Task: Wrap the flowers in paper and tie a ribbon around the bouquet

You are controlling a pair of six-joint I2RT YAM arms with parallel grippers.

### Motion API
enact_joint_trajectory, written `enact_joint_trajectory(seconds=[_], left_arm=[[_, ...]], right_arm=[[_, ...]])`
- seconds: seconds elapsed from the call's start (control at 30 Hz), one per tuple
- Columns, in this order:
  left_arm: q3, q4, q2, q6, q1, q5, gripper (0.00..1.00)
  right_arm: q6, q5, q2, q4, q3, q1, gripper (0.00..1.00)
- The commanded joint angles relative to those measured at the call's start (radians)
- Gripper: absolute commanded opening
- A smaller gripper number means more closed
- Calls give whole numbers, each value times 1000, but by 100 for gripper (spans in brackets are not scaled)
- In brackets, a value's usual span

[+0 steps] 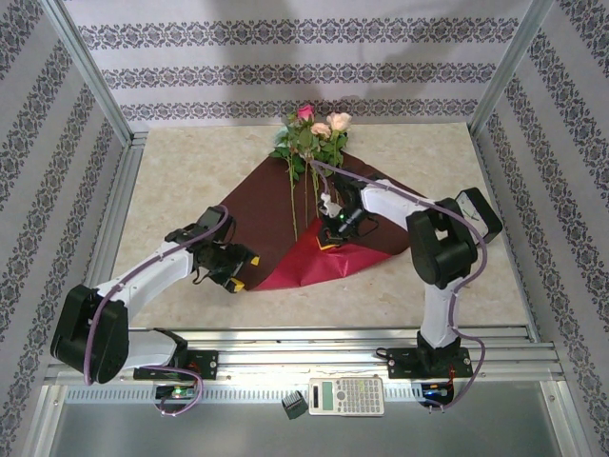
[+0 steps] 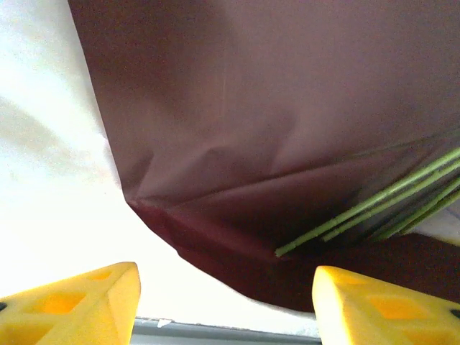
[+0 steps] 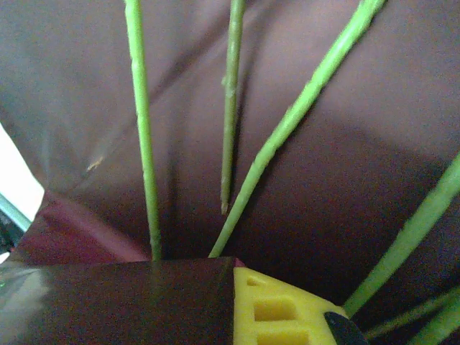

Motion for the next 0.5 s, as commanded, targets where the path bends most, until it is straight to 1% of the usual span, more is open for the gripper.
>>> enact_joint_trajectory(seconds=[0.0, 0.23, 0.37, 0.47], left_arm=[[38, -124, 34, 16, -11, -94, 64], [143, -158, 167, 79, -7, -119, 62], [184, -149, 219, 116, -1, -132, 61], [225, -98, 279, 153, 0, -115, 58]], right_arm=[[36, -64, -89, 32, -100, 42, 0], [115, -101, -178, 98, -212, 156, 0], [144, -120, -224, 113, -230, 186, 0], [133, -107, -238, 103, -231, 180, 0]])
